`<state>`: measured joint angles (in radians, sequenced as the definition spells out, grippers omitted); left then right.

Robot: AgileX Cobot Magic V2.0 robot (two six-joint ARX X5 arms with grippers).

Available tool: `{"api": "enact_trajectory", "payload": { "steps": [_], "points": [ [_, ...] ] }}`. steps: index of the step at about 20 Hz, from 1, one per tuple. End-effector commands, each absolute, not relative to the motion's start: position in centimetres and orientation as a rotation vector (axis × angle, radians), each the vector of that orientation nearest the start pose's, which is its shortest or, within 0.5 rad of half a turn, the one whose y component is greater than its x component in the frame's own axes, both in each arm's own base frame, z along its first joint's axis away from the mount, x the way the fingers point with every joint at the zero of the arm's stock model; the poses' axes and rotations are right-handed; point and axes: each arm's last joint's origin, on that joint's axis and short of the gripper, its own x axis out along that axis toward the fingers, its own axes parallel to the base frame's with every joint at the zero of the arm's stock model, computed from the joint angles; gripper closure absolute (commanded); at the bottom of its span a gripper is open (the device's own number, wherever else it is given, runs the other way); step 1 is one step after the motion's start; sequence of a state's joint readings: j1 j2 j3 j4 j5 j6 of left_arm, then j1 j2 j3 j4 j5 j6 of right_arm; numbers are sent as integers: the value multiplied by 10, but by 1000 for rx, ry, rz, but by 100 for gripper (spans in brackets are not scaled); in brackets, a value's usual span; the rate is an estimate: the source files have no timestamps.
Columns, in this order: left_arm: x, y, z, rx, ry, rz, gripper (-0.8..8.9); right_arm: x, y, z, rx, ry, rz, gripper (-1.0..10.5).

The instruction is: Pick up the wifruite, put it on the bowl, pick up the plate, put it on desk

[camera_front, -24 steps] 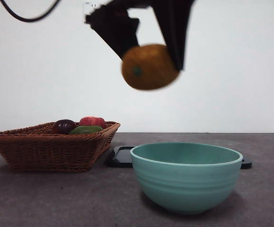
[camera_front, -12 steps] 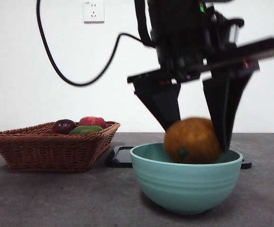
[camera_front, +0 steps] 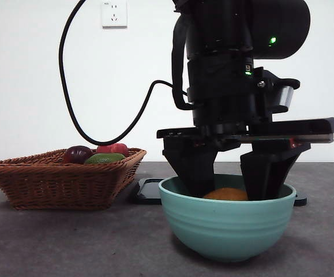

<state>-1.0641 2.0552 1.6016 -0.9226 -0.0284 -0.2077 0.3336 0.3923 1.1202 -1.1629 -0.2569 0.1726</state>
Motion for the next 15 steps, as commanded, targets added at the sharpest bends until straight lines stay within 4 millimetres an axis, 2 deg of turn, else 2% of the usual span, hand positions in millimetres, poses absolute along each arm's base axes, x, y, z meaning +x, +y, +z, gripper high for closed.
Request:
{"api": "enact_trajectory", "payload": {
  "steps": [1,7,11,15],
  "points": [
    [198,-362,185,601,1285,-733,573,1,8,377,154,468,544,264],
    [198,-361,185,609,1287,-735,551,1,8,377,154,467,544,264],
    [199,-360,190,610,1278,-743,342,1,8,377,154,468,544,264],
    [198,-356,206,591,1249,-753,308,1,8,377,154,468,544,264]
  ]
}}
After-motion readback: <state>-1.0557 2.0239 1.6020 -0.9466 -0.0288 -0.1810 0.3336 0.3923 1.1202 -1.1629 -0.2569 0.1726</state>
